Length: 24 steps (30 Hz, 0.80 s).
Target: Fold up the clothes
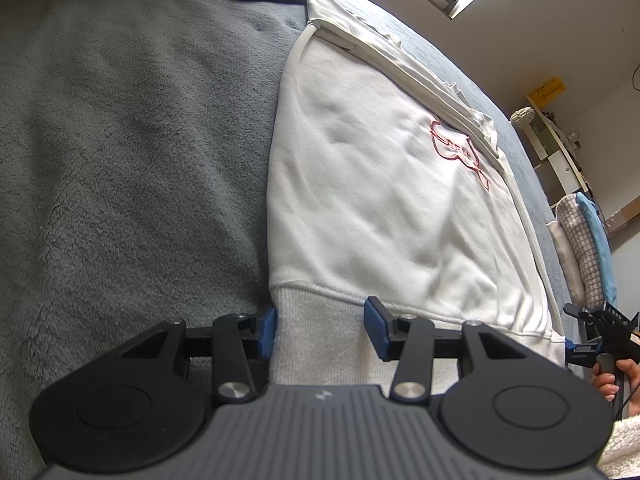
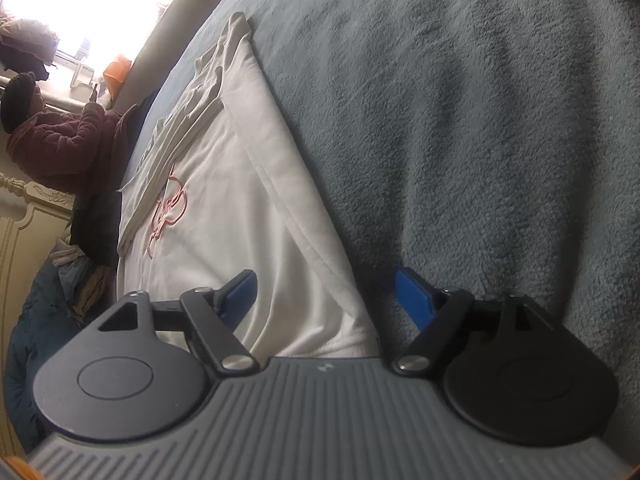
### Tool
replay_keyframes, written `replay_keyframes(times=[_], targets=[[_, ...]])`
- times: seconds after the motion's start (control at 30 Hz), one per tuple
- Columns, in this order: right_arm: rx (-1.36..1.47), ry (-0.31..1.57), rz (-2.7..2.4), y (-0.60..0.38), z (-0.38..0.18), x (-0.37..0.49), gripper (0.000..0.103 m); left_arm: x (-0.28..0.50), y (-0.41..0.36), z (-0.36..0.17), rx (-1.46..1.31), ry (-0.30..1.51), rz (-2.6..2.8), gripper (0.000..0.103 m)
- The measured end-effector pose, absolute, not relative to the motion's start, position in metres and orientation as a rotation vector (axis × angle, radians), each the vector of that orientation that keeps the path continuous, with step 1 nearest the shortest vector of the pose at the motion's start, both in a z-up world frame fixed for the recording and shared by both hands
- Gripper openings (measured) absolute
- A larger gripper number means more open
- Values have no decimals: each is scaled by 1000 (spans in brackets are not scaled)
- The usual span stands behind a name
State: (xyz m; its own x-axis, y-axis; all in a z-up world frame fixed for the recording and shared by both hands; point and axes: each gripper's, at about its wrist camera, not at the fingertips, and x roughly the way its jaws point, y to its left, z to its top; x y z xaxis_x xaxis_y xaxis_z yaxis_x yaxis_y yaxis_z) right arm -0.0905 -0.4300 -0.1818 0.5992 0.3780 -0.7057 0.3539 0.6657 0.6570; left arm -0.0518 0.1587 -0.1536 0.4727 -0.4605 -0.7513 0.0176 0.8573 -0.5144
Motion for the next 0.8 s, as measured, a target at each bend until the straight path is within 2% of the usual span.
replay_keyframes(times=[0.8], targets=[[907,1001,61,-425,-185,-108,83,-50,159,-154,-473,1044,-310,47]])
